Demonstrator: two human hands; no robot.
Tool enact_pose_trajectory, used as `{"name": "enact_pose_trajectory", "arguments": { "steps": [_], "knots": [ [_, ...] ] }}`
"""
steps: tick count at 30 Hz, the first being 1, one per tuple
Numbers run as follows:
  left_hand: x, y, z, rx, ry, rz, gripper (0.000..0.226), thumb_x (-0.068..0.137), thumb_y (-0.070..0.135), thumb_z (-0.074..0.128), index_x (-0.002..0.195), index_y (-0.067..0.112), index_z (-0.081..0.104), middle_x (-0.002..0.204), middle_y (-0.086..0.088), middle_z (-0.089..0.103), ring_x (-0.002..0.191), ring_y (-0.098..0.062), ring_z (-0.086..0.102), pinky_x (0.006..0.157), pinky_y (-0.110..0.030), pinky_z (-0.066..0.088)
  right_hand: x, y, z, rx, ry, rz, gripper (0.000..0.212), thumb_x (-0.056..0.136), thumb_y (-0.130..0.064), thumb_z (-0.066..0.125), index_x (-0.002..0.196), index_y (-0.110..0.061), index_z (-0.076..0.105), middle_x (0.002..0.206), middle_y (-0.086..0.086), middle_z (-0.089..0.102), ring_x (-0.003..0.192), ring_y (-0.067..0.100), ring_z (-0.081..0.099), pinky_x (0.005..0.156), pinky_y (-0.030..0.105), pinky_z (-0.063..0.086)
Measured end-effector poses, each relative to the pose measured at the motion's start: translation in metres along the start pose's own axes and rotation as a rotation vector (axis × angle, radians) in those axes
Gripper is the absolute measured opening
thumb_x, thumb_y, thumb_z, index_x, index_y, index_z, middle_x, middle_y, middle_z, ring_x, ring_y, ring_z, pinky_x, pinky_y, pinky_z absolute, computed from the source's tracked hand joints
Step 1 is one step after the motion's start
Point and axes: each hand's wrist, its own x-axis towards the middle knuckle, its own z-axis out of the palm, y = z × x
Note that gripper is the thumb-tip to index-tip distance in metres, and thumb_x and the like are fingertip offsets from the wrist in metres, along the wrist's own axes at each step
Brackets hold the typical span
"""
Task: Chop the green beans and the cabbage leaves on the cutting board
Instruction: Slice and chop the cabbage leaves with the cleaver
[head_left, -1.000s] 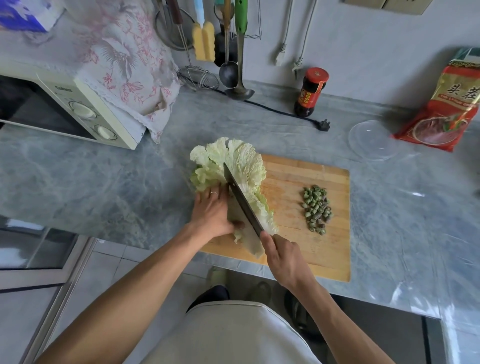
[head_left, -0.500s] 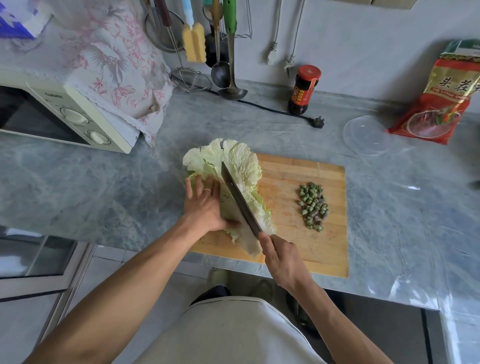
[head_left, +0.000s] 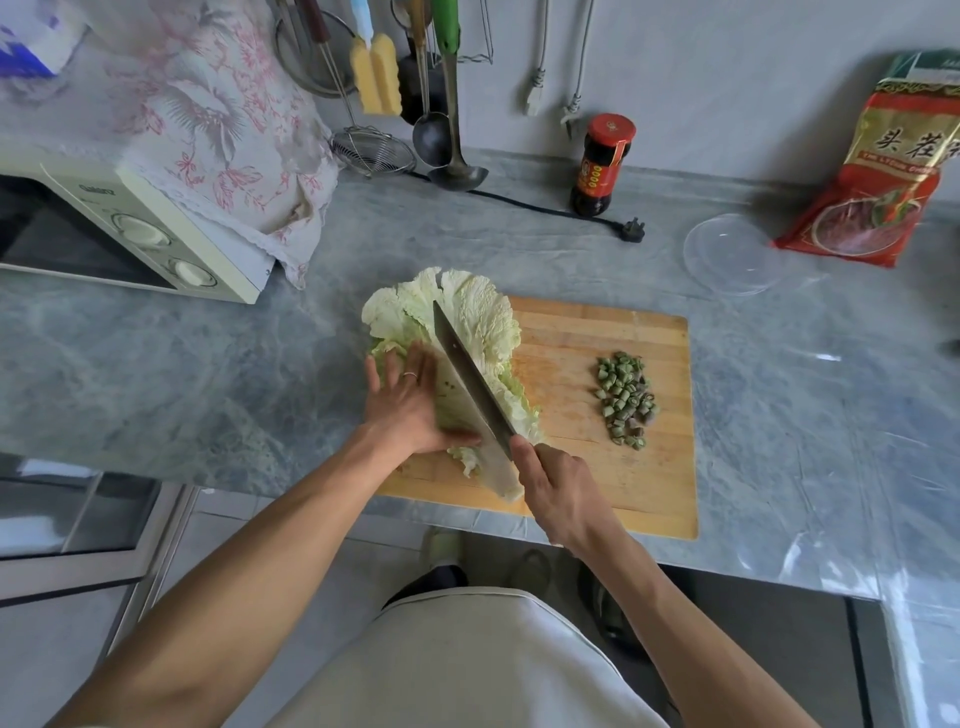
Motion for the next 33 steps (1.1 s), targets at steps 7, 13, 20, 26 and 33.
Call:
{"name": "enact_pose_trajectory", "arguments": {
  "steps": [7, 13, 20, 26, 33],
  "knots": [
    [-0.002, 0.001, -0.001, -0.022, 0.012, 0.011, 0.146, 0.058, 0.097, 0.049, 0.155, 0.008, -0.015, 0.164, -0.015, -0.014, 0.150, -0.042, -0.002, 0.117, -0.064, -0.004, 0.018, -0.006, 0.003, -0.076, -0.115, 0.095, 0.064, 0.101, -0.055, 0.021, 0.090, -0.003, 0.056, 0.069, 0.010, 0.052, 0.067, 0.029, 0.051, 0.060, 0.033, 0.040],
    [-0.001, 0.000, 0.001, -0.031, 0.024, 0.013, 0.145, 0.059, 0.097, 0.048, 0.156, 0.009, -0.015, 0.165, -0.014, -0.013, 0.150, -0.042, 0.000, 0.118, -0.064, 0.000, 0.022, -0.008, 0.005, -0.133, -0.117, 0.087, 0.064, 0.100, -0.055, 0.019, 0.091, -0.004, 0.056, 0.072, 0.010, 0.054, 0.068, 0.027, 0.051, 0.056, 0.027, 0.036],
    [0.004, -0.001, 0.005, -0.041, 0.002, 0.018, 0.143, 0.060, 0.096, 0.049, 0.155, 0.012, -0.017, 0.164, -0.014, -0.017, 0.149, -0.045, -0.001, 0.118, -0.063, -0.001, 0.026, -0.010, 0.007, -0.148, -0.108, 0.058, 0.060, 0.104, -0.050, 0.022, 0.079, -0.003, 0.051, 0.063, 0.005, 0.049, 0.060, 0.024, 0.050, 0.053, 0.029, 0.038],
    [0.005, -0.001, 0.014, -0.091, 0.039, 0.026, 0.140, 0.061, 0.096, 0.047, 0.156, 0.015, -0.016, 0.164, -0.013, -0.017, 0.150, -0.044, 0.000, 0.118, -0.064, 0.000, 0.042, -0.020, 0.011, -0.166, -0.127, 0.117, 0.053, 0.105, -0.051, 0.023, 0.074, -0.014, 0.046, 0.067, 0.006, 0.051, 0.063, 0.027, 0.052, 0.045, 0.023, 0.035],
    [0.003, -0.002, 0.010, -0.129, 0.022, 0.022, 0.139, 0.061, 0.095, 0.049, 0.157, 0.016, -0.014, 0.165, -0.010, -0.016, 0.150, -0.043, 0.000, 0.118, -0.064, 0.002, 0.039, -0.026, 0.013, -0.130, -0.123, 0.049, 0.053, 0.107, -0.046, 0.024, 0.080, -0.007, 0.049, 0.067, 0.011, 0.052, 0.064, 0.032, 0.055, 0.056, 0.037, 0.045]
  ]
}}
